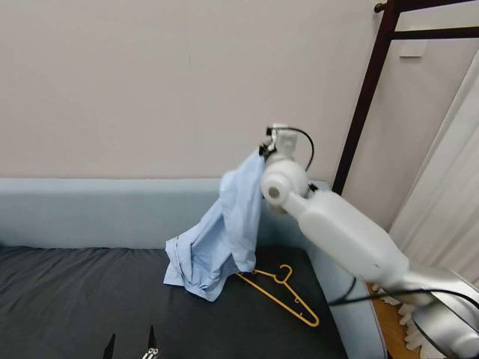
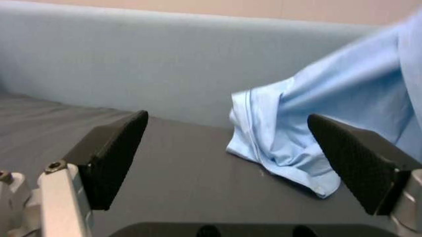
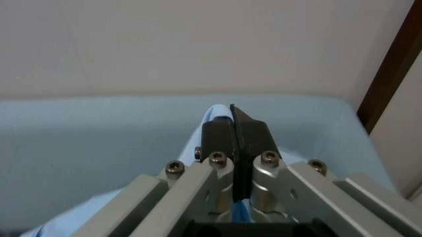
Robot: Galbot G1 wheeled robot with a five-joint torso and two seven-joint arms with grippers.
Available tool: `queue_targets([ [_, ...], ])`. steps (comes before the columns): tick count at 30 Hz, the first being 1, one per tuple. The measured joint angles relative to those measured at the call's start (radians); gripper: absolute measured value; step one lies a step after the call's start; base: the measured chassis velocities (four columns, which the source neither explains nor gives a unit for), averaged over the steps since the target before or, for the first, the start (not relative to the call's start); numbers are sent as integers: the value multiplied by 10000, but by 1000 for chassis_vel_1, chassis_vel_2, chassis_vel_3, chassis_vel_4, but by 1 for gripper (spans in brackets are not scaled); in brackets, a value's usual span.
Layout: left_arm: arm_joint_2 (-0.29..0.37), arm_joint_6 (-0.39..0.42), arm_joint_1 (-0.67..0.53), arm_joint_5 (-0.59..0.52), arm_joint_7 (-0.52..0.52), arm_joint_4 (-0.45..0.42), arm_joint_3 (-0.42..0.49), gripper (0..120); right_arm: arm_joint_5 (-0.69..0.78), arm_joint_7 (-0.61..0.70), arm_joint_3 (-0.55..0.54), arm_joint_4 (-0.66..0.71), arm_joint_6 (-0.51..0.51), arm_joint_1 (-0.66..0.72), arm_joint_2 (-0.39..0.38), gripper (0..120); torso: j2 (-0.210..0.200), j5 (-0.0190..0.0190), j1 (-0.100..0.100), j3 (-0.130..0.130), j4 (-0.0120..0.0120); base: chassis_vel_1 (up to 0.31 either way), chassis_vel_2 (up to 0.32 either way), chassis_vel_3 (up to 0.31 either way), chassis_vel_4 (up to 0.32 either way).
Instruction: Pick up the clothes from the sofa and hang them on the clothes hanger.
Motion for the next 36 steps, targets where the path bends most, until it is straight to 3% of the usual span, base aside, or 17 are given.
queue_targets([
  [3,-1,-9,57,-48,-4,141,58,94,-32,522,-1,379,-81,-1084,424,0,0,-4,-1,1,7,0,0,0,0],
  [9,10,175,44,-257,64,192,372,94,-198,738,167,-193,50,-1270,1521,0,0,-5,-1,0,4,0,0,0,0],
  [16,-72,267,-29,-299,94,265,523,94,63,830,71,-1863,296,630,3906,0,0,-12,0,1,4,0,0,0,0],
  [18,-53,239,-30,-301,102,262,502,94,55,766,189,-2661,333,1524,4727,0,0,-13,0,0,19,0,0,0,0],
  [20,-22,226,-21,-317,96,243,472,94,-34,742,371,-3049,363,1907,4922,0,1,-16,0,-1,22,0,0,0,0],
  [22,56,214,-7,-368,73,166,406,94,-243,754,766,-3612,423,2347,5031,0,0,-8,0,1,3,0,0,0,0],
  [25,169,212,-26,-453,73,110,361,94,-292,996,886,-3502,456,2293,5039,0,1,-5,0,0,-8,0,0,0,0],
  [27,226,211,-77,-495,88,145,360,94,-249,1242,677,-2805,465,1754,4794,0,1,-6,0,-1,7,0,0,0,0],
  [28,239,211,-161,-516,74,296,378,94,-175,1492,374,-2079,468,1007,4148,0,0,-5,0,0,10,0,0,0,0],
  [29,239,211,-161,-516,74,296,378,94,-175,1492,374,-2079,468,1007,4148,0,0,-5,0,0,10,0,0,0,0],
  [30,218,212,-242,-516,78,430,422,94,-159,1597,53,-1427,483,262,3378,0,0,-5,1,2,15,0,0,0,0],
  [33,102,246,-338,-534,83,725,626,94,-494,1533,-333,-260,399,-2279,1410,0,-2,1,1,3,-7,0,0,0,0],
  [36,60,424,-369,-704,88,791,901,94,-988,1207,-102,115,341,-3935,694,0,-1,3,-1,1,-9,0,0,0,0],
])
